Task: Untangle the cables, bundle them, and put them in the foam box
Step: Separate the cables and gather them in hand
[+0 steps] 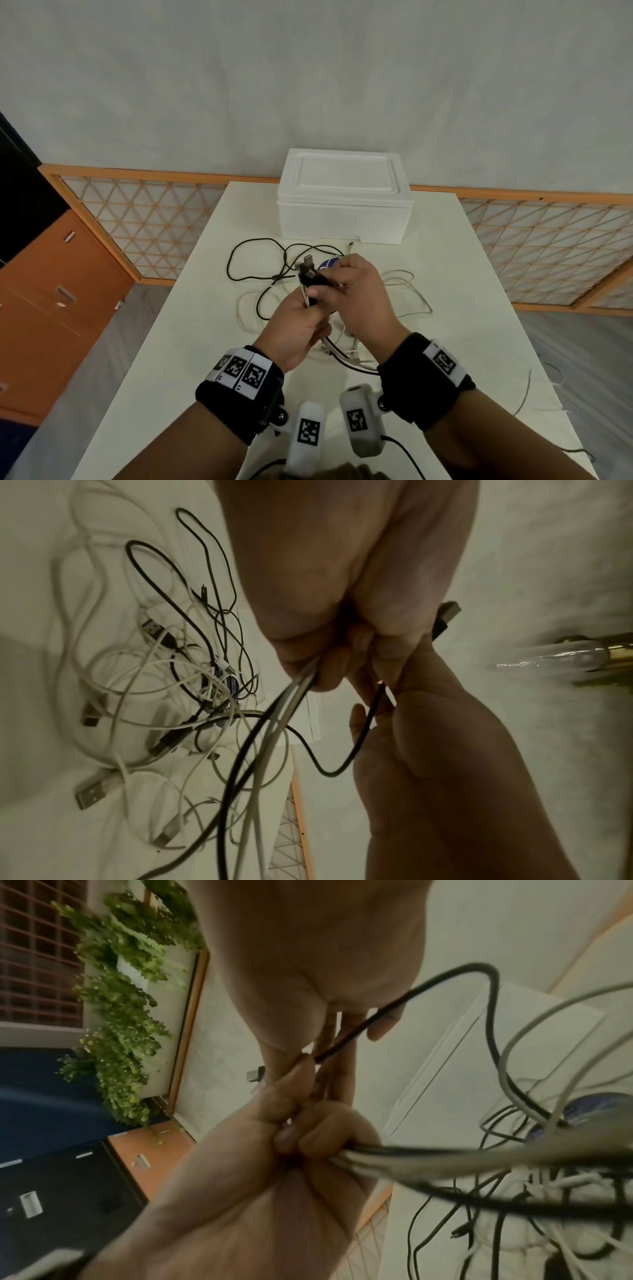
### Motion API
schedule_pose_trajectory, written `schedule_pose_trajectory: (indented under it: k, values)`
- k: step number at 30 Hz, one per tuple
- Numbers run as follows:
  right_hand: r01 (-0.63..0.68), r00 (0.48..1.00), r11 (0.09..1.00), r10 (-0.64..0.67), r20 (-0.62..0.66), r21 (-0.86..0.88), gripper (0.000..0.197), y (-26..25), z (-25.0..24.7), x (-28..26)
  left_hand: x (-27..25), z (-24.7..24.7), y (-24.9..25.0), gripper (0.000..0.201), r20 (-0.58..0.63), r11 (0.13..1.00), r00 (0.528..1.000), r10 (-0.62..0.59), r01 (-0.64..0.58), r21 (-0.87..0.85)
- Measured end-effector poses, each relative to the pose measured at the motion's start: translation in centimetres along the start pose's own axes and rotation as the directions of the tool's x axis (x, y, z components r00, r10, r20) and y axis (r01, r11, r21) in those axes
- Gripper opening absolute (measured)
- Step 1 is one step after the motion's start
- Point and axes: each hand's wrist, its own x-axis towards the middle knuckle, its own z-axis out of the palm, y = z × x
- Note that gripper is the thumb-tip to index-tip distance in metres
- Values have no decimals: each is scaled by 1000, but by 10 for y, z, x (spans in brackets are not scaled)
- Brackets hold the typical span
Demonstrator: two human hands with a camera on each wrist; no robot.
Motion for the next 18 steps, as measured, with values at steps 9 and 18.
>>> schedule_pose_trajectory:
  k: [9,18]
  values:
    - [-66,993,988,50,111,142,43,-5,19,-7,2,-6,6,26,-96,985,988,118,-129,-112]
    - [202,945,892,-69,318,-405,11,41,-15,-6,2,-59,32,38,-308,858,926,217,-332,-393]
